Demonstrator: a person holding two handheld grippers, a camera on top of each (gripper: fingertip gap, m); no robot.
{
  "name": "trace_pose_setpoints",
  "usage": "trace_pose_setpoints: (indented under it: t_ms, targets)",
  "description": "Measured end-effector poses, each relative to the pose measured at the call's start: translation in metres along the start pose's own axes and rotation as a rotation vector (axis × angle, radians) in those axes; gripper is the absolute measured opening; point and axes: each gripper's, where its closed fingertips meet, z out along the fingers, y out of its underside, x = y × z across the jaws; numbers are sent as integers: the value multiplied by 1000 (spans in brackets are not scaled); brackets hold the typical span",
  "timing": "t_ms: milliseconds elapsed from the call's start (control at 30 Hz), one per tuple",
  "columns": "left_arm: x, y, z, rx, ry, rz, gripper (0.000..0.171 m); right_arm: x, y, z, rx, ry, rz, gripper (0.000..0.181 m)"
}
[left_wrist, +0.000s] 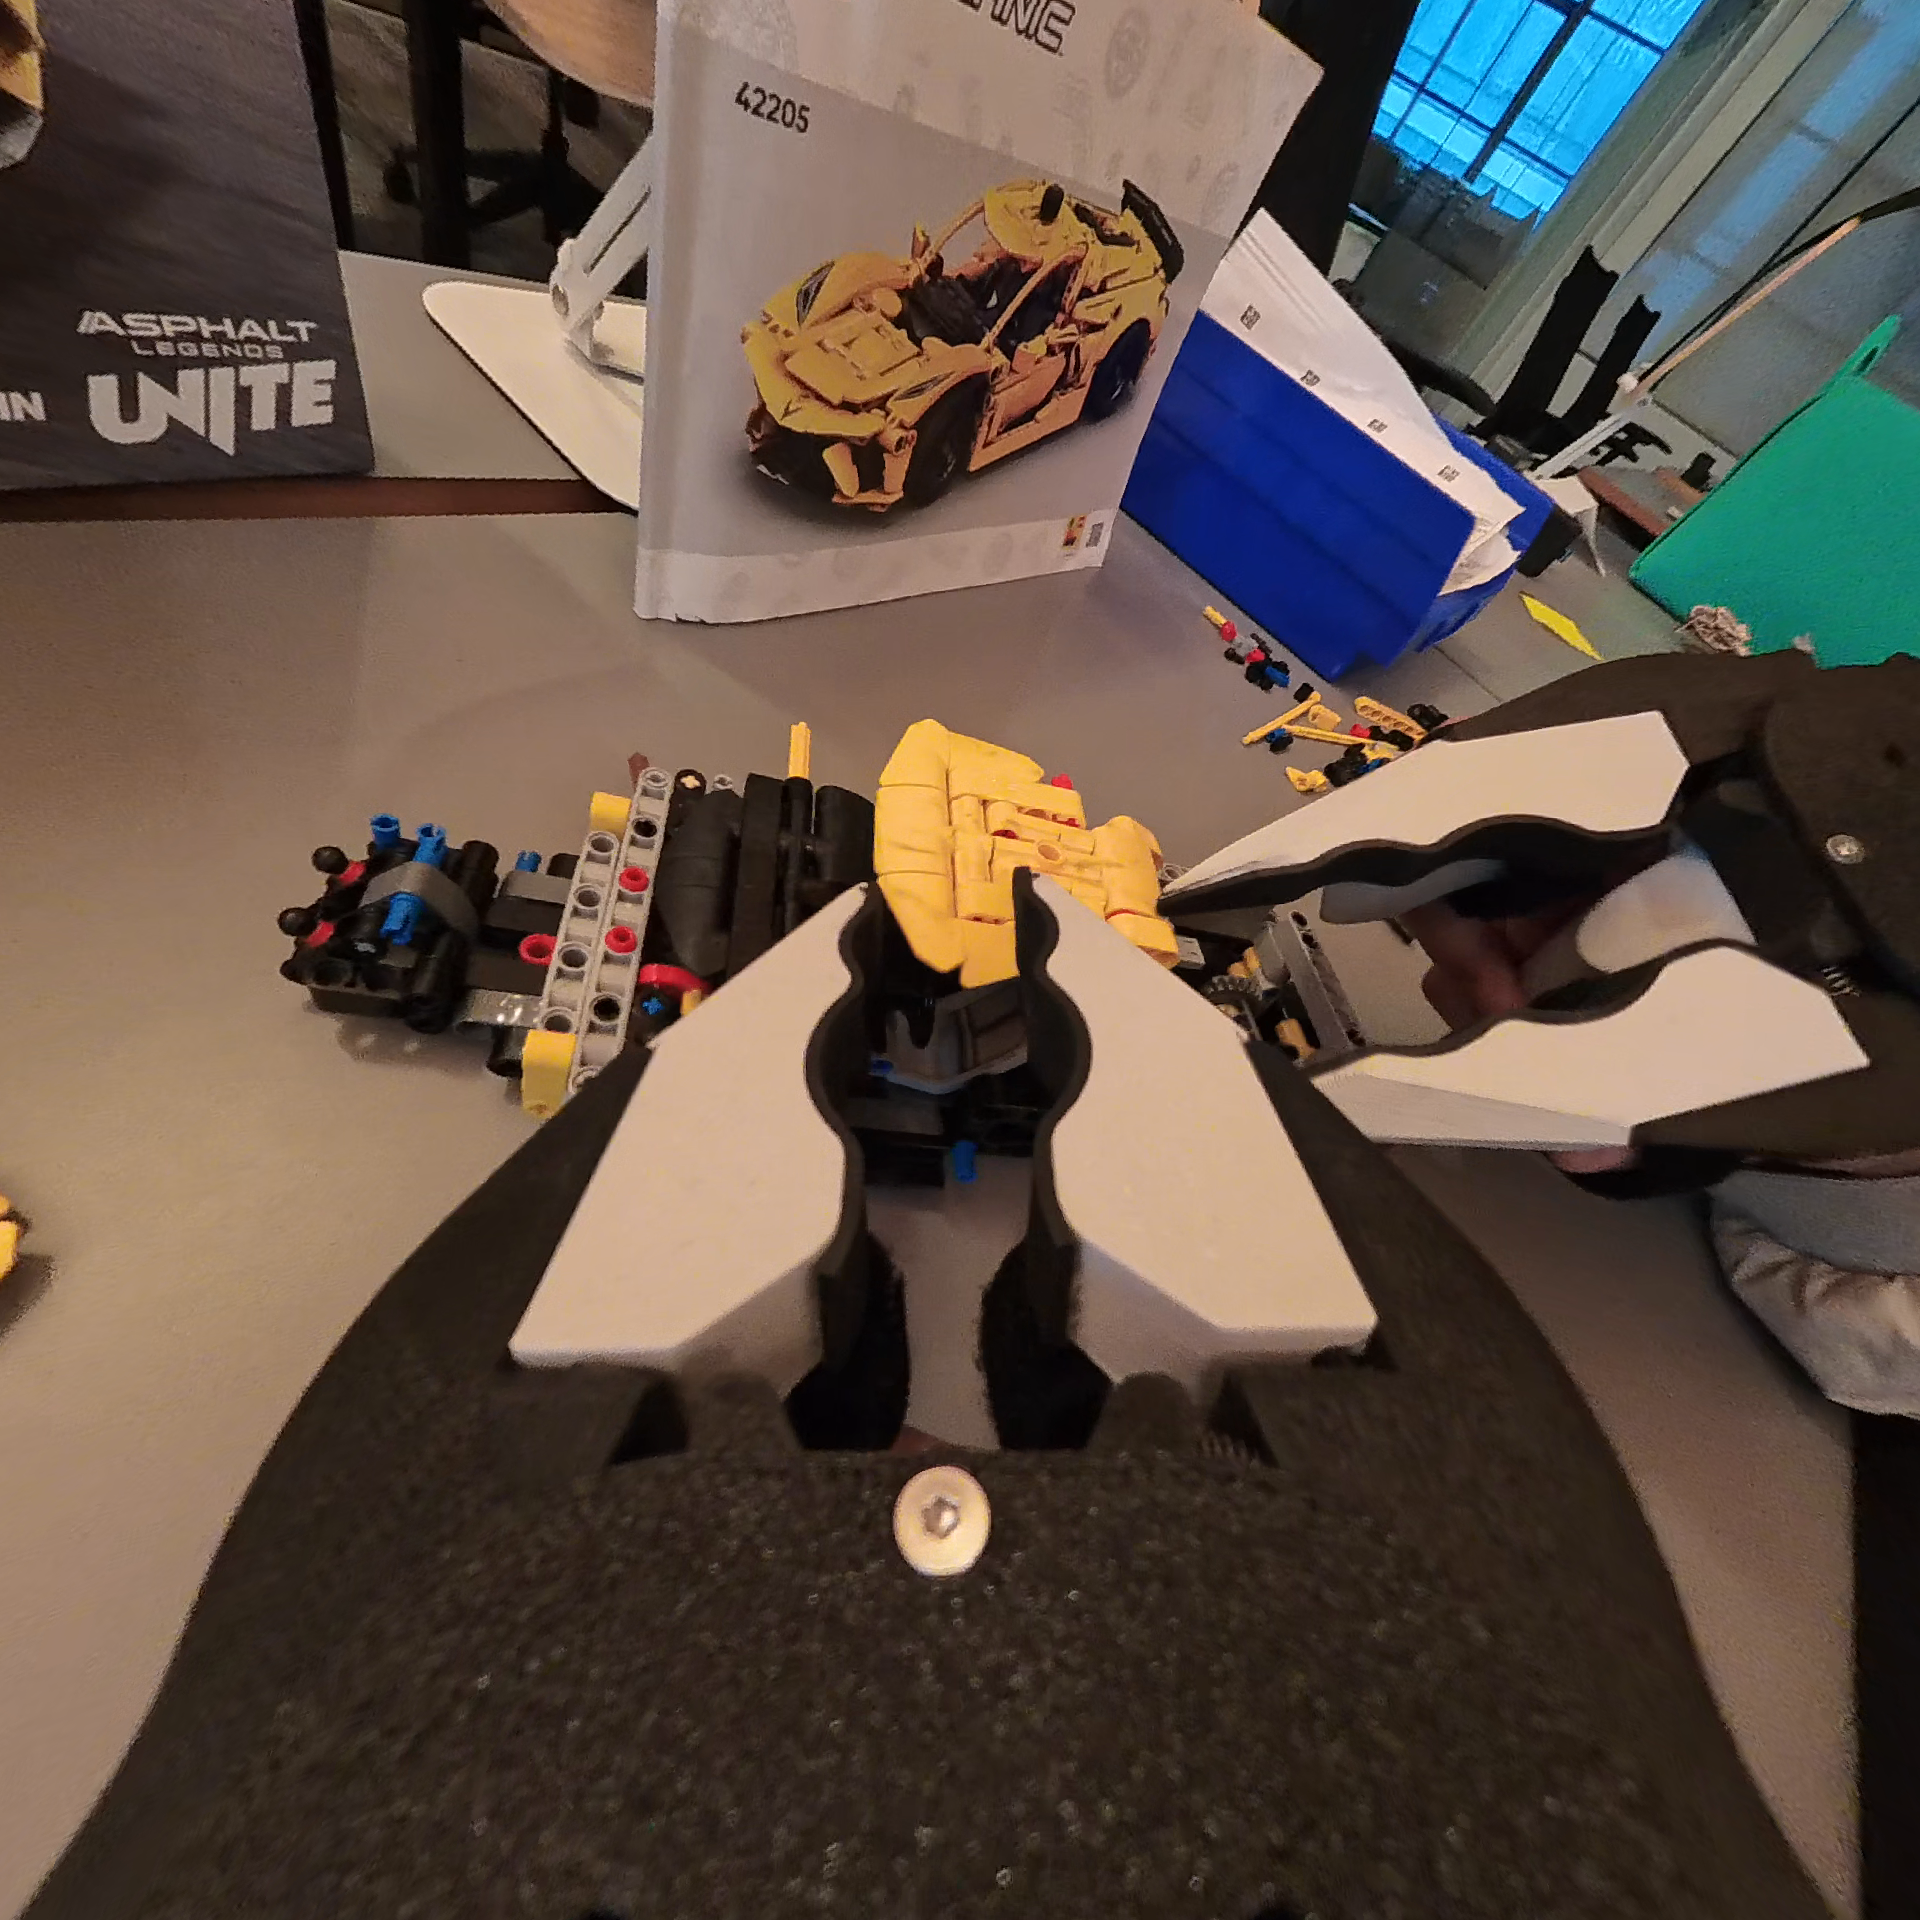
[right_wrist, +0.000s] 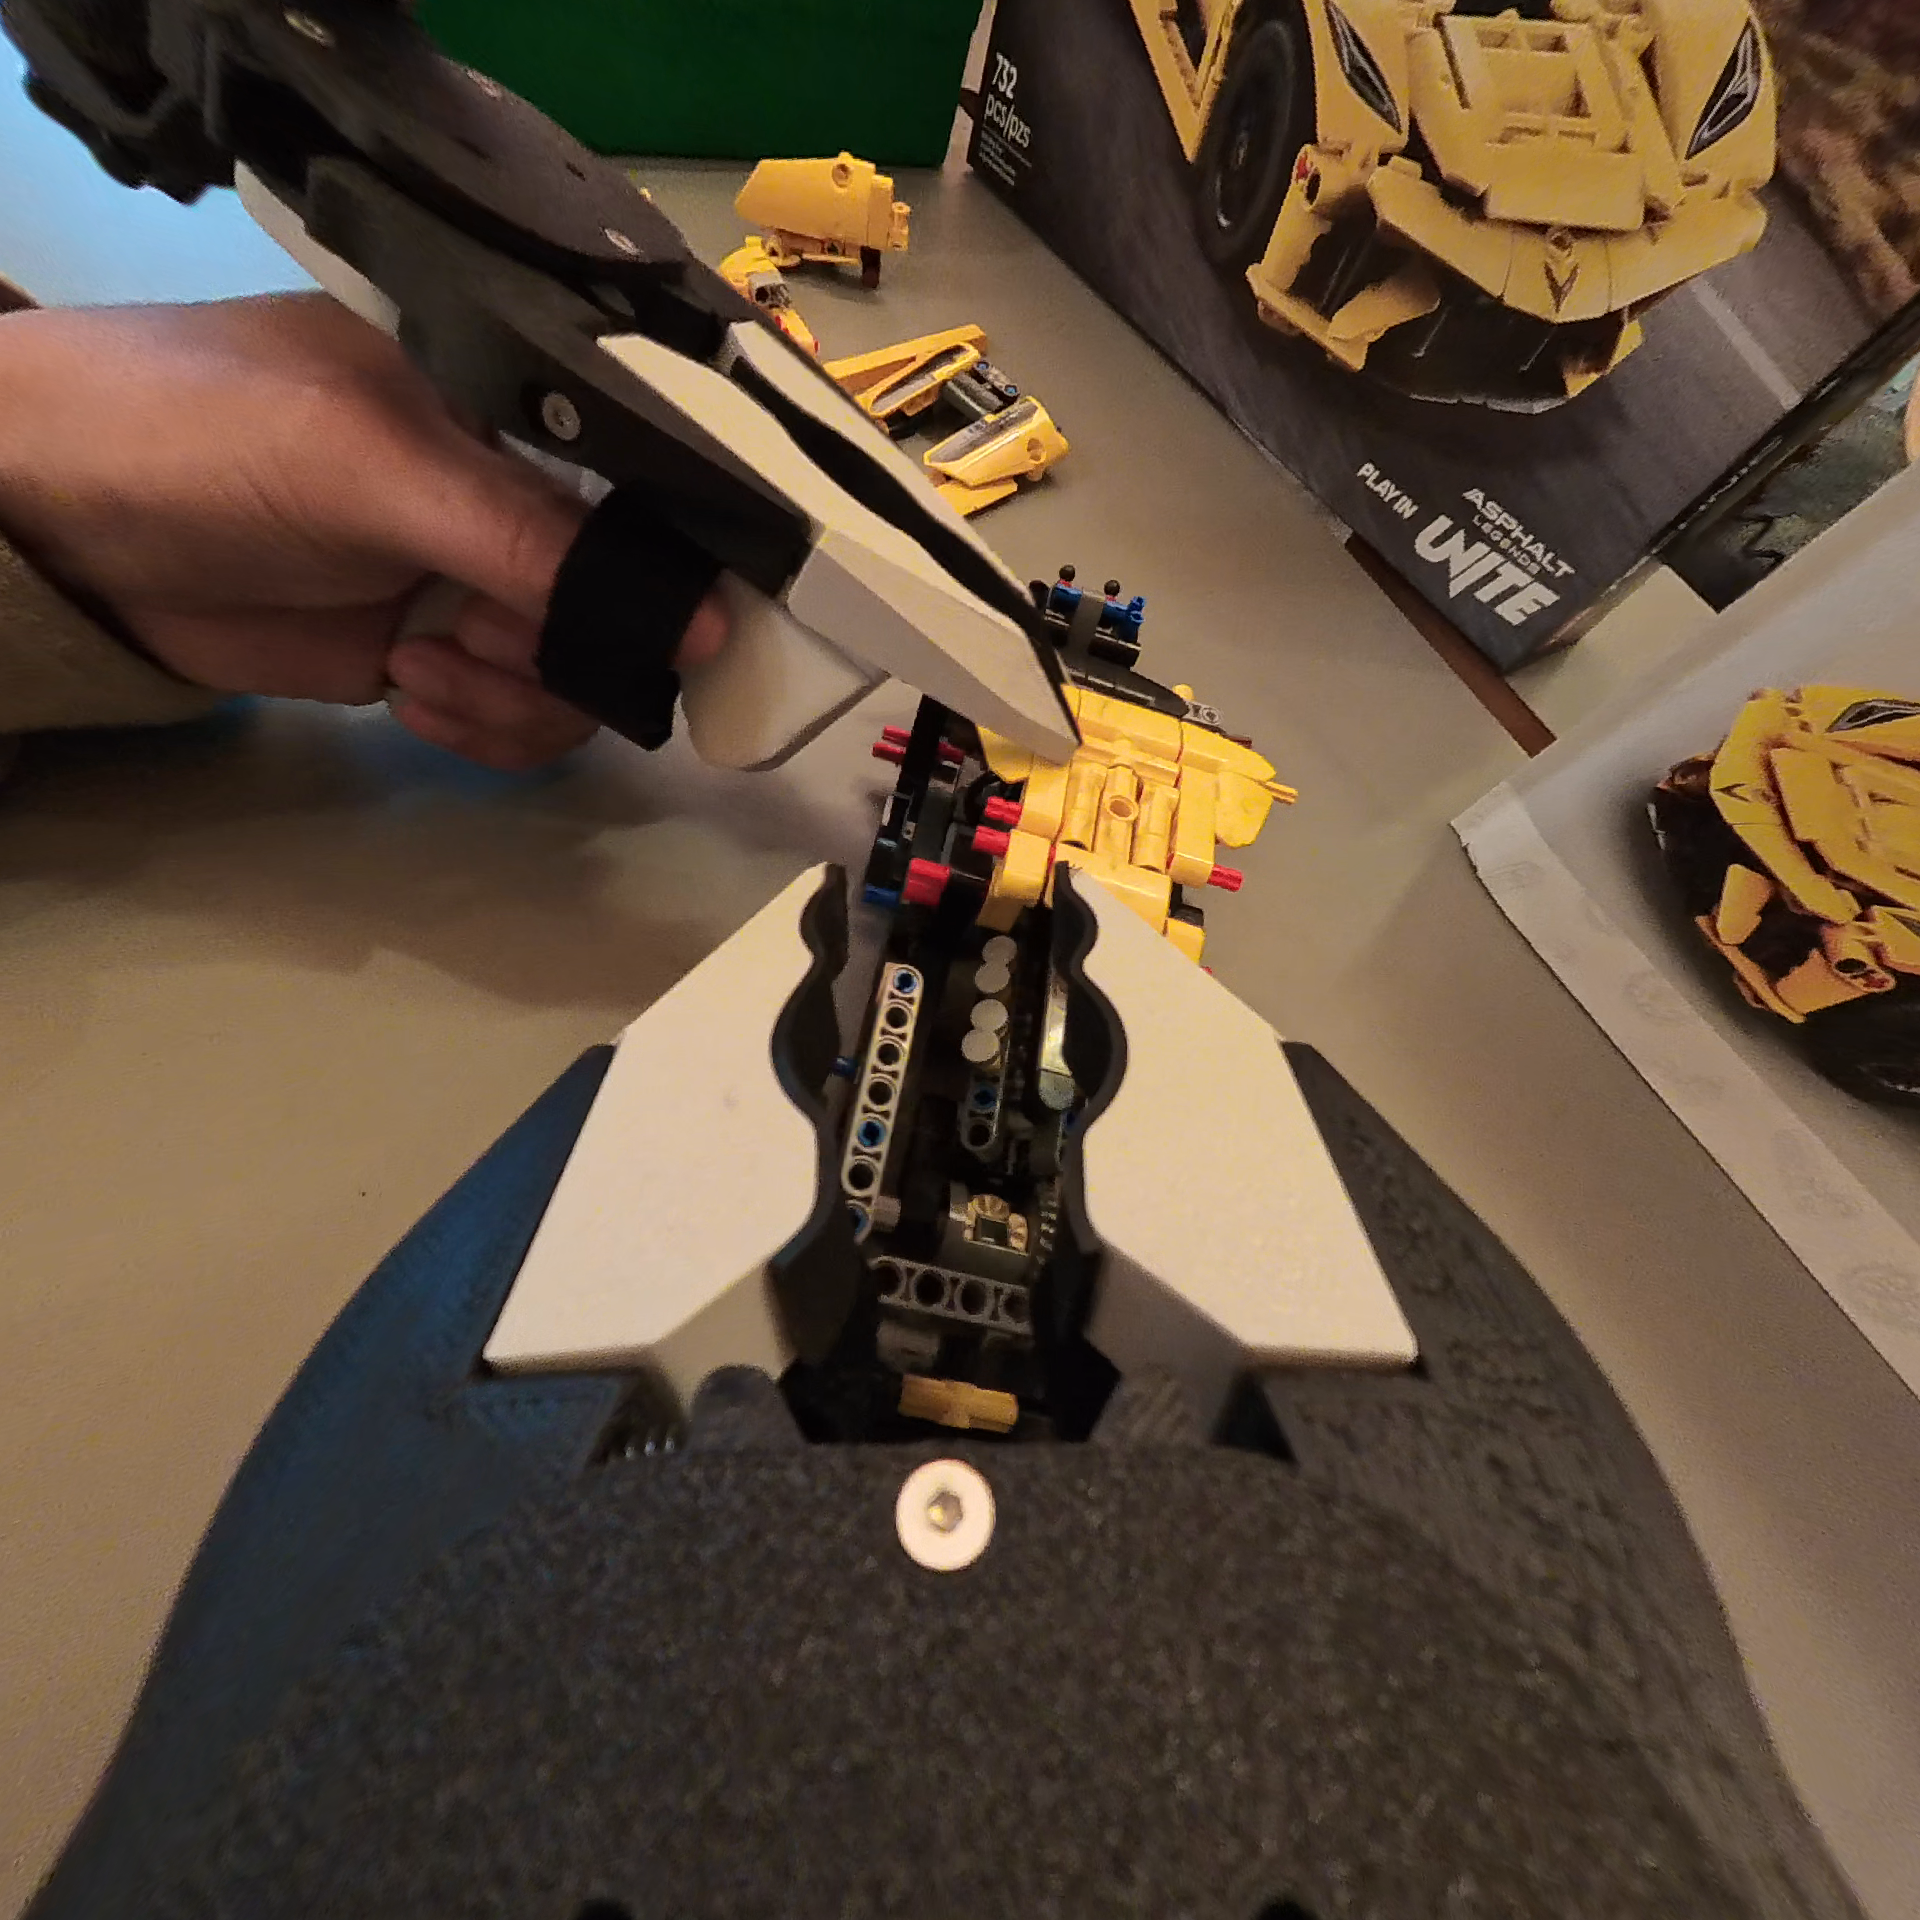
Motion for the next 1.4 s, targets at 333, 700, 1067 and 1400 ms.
trace_pose_setpoints:
  t_ms: [333, 700, 1067, 1400]
  targets:
    - [0, 1, 3, 9, -45, 56, 27, -2, -2, 1, -30, -26, 135, 32]
    - [0, 1, 3, 11, -49, 58, 25, 9, -2, 0, 3, -144, 375, 6]
    - [-3, 2, 2, 12, -45, 41, 25, 0, -2, 5, -79, 103, 198, 27]
    - [-6, -1, -2, 25, -81, 66, 19, 6, -5, 3, 3, -127, 431, 2]
